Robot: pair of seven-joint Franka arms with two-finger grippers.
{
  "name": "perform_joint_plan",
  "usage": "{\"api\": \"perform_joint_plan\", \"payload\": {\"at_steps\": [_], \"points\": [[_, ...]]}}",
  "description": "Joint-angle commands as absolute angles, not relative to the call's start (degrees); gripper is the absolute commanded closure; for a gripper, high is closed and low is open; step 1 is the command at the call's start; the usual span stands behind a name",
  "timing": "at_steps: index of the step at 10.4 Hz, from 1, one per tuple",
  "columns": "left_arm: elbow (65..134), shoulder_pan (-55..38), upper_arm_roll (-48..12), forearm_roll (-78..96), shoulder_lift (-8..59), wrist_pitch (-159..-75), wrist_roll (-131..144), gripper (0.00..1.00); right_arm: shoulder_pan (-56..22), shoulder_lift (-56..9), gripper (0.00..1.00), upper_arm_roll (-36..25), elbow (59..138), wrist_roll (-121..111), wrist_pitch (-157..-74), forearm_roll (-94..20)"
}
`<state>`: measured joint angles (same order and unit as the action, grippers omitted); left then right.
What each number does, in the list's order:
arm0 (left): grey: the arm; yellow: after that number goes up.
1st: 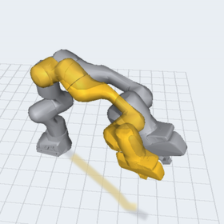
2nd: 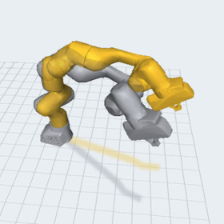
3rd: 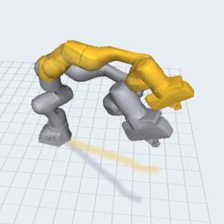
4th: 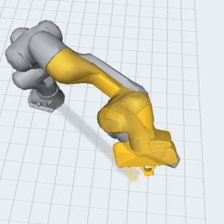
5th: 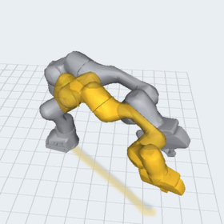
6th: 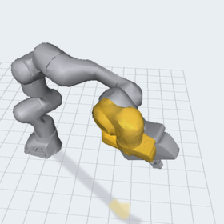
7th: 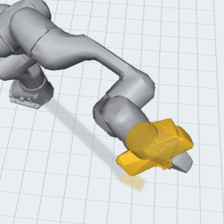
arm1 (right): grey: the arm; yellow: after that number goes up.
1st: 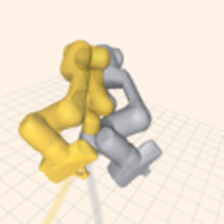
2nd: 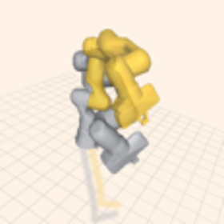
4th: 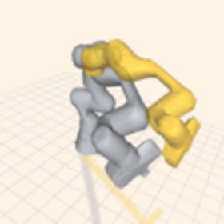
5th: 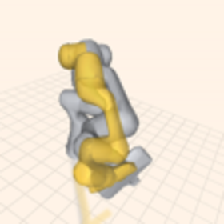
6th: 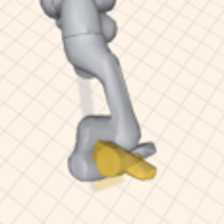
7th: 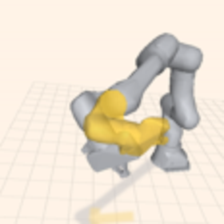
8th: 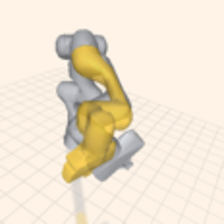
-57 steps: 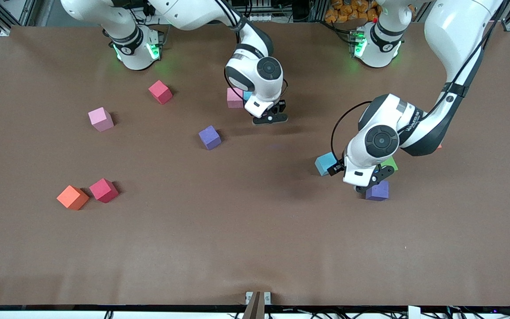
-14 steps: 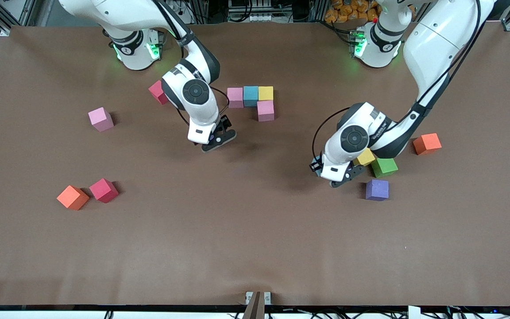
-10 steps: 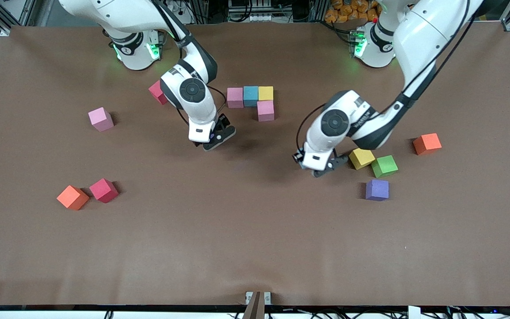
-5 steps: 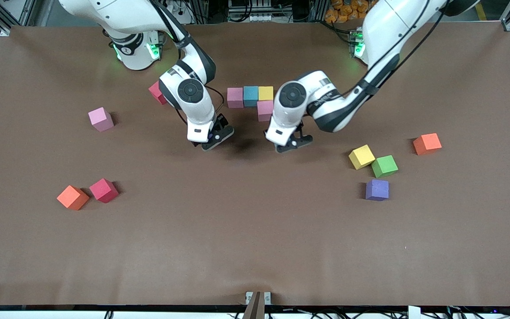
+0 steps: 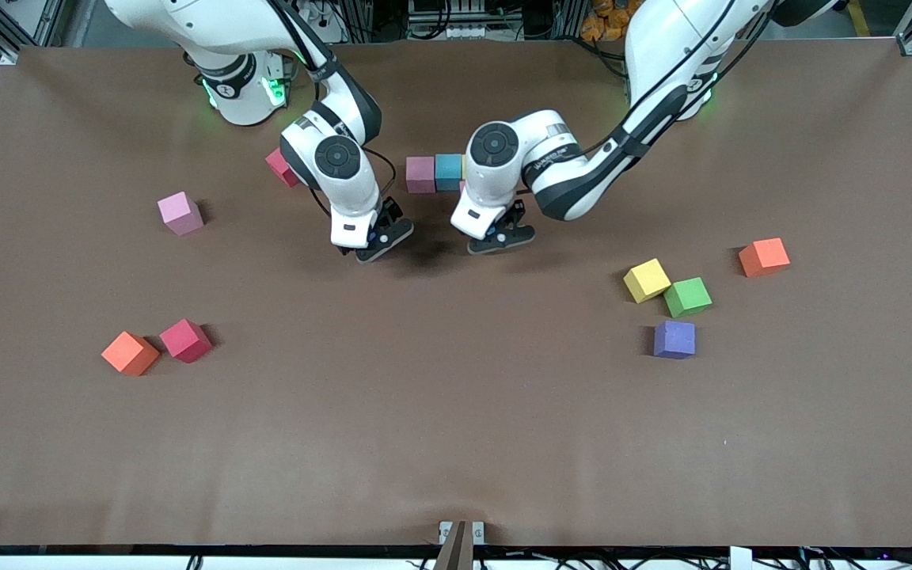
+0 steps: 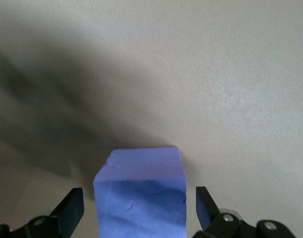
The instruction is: Form number 2 with 11 blocks
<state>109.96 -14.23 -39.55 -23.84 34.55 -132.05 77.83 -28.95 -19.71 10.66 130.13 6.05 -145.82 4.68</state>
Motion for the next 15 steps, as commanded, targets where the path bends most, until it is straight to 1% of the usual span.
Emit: {"api": "perform_joint_plan", "payload": {"at_steps": [1,2,3,4,5,7,9,12,15], "points": [[110.04,-15.82,-39.02,-29.15,35.24,-133.76,78.92,0.68,-28.56,-16.79,0.0,11.16,133.33,5.54,-146.6,5.1],[109.95,-15.82,-39.02,-31.62,36.38,-134.81,78.93,0.69,-28.56,-16.87,0.0,11.16,133.33,5.54,-147.12,5.1],[109.95,-15.82,-39.02,-31.9,36.82,-135.61,78.93,0.69,-28.65,-17.05,0.47,11.16,133.68,5.54,-148.78,5.18],[109.95,-15.82,-39.02,-31.9,37.0,-135.62,79.01,0.69,-28.65,-17.31,0.87,11.08,134.12,5.54,-150.54,5.19],[109.95,-15.91,-39.02,-31.9,37.52,-135.62,81.01,0.69,-28.57,-17.23,1.0,11.07,134.21,5.45,-150.73,5.19],[110.13,-16.78,-38.94,-32.08,37.97,-135.62,83.05,0.69,-28.13,-15.57,1.0,11.07,134.12,3.88,-150.12,5.19],[110.21,-16.87,-38.94,-32.17,38.32,-135.62,84.11,0.69,-24.63,-13.46,1.0,11.16,133.86,-2.6,-148.28,5.19],[110.48,-17.23,-38.94,-32.17,38.32,-135.62,84.2,0.69,-19.62,-13.36,1.0,11.07,133.68,-12.09,-148.18,5.19],[110.57,-17.58,-38.94,-32.17,38.76,-135.62,84.11,0.69,-12.77,-13.88,1.0,11.07,132.37,-24.56,-148.01,5.1]]}}
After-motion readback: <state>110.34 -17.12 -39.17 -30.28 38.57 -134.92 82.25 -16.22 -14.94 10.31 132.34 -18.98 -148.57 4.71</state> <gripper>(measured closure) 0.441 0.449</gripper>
